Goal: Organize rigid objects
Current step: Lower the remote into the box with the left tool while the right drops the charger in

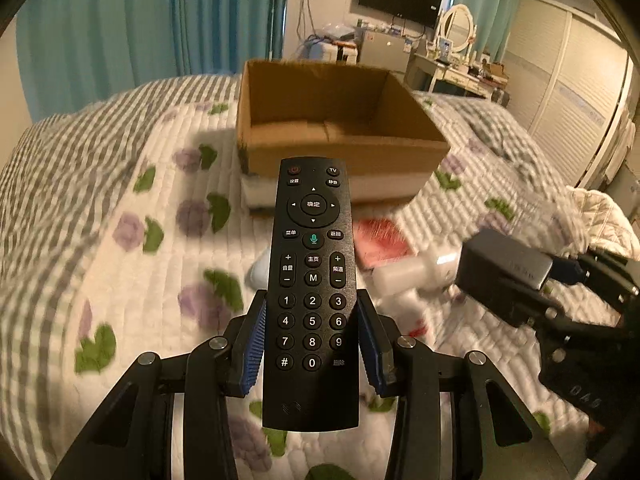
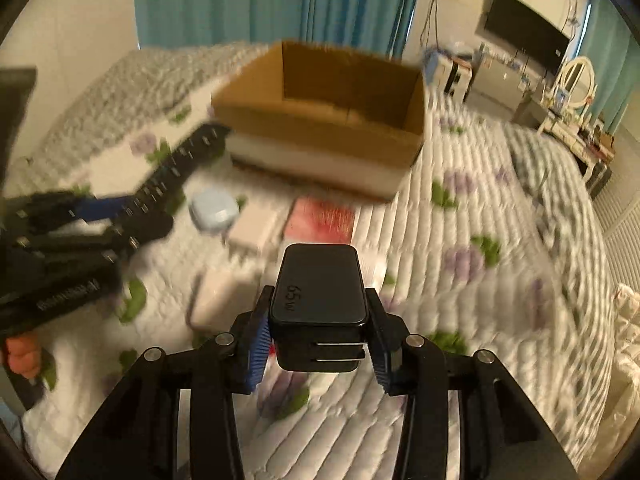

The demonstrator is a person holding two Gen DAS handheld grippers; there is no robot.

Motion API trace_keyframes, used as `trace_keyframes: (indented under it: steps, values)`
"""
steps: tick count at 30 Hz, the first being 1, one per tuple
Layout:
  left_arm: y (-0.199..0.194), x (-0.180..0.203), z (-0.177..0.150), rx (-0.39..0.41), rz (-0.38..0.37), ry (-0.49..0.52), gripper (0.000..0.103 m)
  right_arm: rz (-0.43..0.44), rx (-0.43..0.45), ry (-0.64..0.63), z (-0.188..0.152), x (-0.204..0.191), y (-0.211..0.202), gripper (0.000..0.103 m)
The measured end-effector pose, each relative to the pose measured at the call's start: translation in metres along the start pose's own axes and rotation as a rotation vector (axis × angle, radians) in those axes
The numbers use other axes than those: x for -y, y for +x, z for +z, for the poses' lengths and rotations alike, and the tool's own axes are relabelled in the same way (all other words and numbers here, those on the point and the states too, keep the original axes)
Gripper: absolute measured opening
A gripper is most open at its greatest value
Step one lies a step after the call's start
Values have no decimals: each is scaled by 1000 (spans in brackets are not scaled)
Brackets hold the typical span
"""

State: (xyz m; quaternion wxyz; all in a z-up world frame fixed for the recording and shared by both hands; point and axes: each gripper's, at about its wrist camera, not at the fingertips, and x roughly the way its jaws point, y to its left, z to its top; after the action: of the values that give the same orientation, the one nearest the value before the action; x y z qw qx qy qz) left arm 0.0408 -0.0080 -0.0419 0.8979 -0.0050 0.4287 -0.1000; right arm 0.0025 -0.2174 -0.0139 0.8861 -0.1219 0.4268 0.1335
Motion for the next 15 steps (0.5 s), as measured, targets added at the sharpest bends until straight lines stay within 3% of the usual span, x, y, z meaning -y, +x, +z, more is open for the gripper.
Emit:
trace_keyframes:
  steps: [4,8,15]
  values:
    - [-7,3,33,35,-20,0,42,-1,107,6,34,10,-20,42]
    - [-8,8,68,66,21,25,42,-39,212,10,75,22,-26,42]
    - [29,-4,141,58,32,-22,42,-38,292,26,140,49,-1,42]
